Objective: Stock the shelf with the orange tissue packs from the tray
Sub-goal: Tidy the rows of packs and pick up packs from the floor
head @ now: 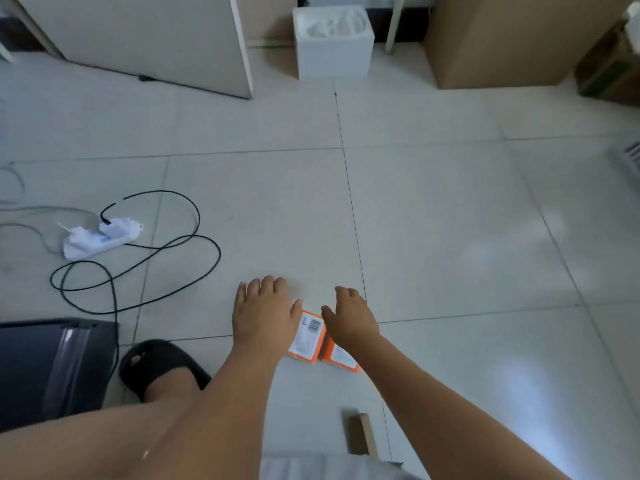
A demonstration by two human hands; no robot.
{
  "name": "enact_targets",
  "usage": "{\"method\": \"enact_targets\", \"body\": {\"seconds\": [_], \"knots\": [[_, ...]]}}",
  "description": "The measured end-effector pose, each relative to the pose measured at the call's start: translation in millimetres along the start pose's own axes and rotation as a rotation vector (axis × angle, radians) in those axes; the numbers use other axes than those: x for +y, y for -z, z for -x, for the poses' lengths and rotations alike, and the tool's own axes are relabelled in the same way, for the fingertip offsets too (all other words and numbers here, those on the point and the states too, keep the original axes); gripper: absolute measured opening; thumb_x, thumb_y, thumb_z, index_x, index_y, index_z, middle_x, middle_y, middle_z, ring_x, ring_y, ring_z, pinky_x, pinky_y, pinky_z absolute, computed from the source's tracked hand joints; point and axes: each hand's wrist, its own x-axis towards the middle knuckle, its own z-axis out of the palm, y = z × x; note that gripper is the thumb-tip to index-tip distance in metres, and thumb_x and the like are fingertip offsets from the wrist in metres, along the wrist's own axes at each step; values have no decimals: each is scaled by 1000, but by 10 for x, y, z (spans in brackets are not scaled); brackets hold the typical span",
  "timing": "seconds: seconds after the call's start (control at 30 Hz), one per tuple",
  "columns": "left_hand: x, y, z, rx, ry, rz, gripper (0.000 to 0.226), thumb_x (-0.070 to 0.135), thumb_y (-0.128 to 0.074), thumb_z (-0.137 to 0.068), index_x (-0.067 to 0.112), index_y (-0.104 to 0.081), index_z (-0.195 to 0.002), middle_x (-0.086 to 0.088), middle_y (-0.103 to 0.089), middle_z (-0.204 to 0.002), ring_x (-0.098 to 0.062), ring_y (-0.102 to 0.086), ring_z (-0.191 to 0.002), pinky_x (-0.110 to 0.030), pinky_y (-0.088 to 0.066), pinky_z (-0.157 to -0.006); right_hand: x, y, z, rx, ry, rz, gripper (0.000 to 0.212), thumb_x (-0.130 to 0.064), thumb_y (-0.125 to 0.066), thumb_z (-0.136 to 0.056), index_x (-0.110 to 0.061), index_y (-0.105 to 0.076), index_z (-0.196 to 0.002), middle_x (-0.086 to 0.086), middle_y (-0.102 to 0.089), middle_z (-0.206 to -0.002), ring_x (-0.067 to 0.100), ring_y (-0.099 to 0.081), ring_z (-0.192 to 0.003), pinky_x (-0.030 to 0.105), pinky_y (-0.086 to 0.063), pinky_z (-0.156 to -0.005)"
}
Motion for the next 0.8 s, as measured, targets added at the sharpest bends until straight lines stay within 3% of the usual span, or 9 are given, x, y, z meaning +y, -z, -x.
{"method": "enact_targets", "body": {"seconds": [0.1, 0.23, 0.37, 0.43, 0.53, 0.7, 0.8], "knots": [[-58, -399, -3, -199, 30, 42, 39, 51, -52, -99, 16, -61, -112, -6, -67, -114, -29, -61, -111, -41, -44, -102, 158, -322, -200, -55, -222, -61, 38, -32, -45, -102, -12, -49, -133, 9, -51, -137, 33, -50, -124, 41, -45, -97], [-54, -896, -164, -494, 244, 312, 49, 53, -54, -98, 14, -53, -128, -7, -58, -129, -31, -57, -120, -41, -48, -95, 269, -632, -426, -59, -546, -154, 42, -48, -44, -101, -15, -45, -128, 7, -44, -132, 37, -55, -115, 43, -45, -87], [-88, -1620, -300, -734, 337, 671, 59, 62, -67, -69, 43, -58, -124, 10, -67, -120, -23, -67, -111, -44, -58, -92, 208, -899, -623, -83, -639, -202, 55, -38, -54, -94, -12, -40, -140, 8, -37, -133, 39, -53, -117, 41, -46, -83], [-188, -2058, -306, -727, 388, 729, 63, 64, -72, -60, 46, -57, -118, 13, -68, -113, -19, -70, -100, -45, -62, -84, 124, -973, -704, -64, -683, -202, 58, -39, -56, -91, -12, -40, -141, 7, -36, -134, 37, -48, -119, 41, -45, -81], [-266, -2043, -365, -629, 431, 788, 79, 61, -80, -53, 41, -53, -124, 8, -67, -115, -23, -71, -98, -49, -63, -78, 4, -1003, -785, -16, -711, -289, 56, -39, -61, -84, -14, -45, -132, 6, -37, -130, 36, -47, -119, 43, -47, -87], [-337, -1541, -573, -552, 528, 800, 121, 64, -85, -41, 39, -35, -148, 5, -52, -142, -29, -57, -126, -51, -52, -103, -120, -975, -950, 68, -656, -511, 72, -41, -71, -74, -21, -43, -138, 3, -46, -128, 30, -55, -118, 42, -52, -96], [-422, -1423, -671, -552, 616, 956, 116, 59, -88, -46, 40, -37, -149, 8, -54, -142, -22, -56, -127, -46, -51, -105, -153, -911, -998, 26, -623, -757, 76, -43, -75, -75, -22, -42, -141, 0, -55, -124, 24, -61, -110, 39, -54, -96]]}}
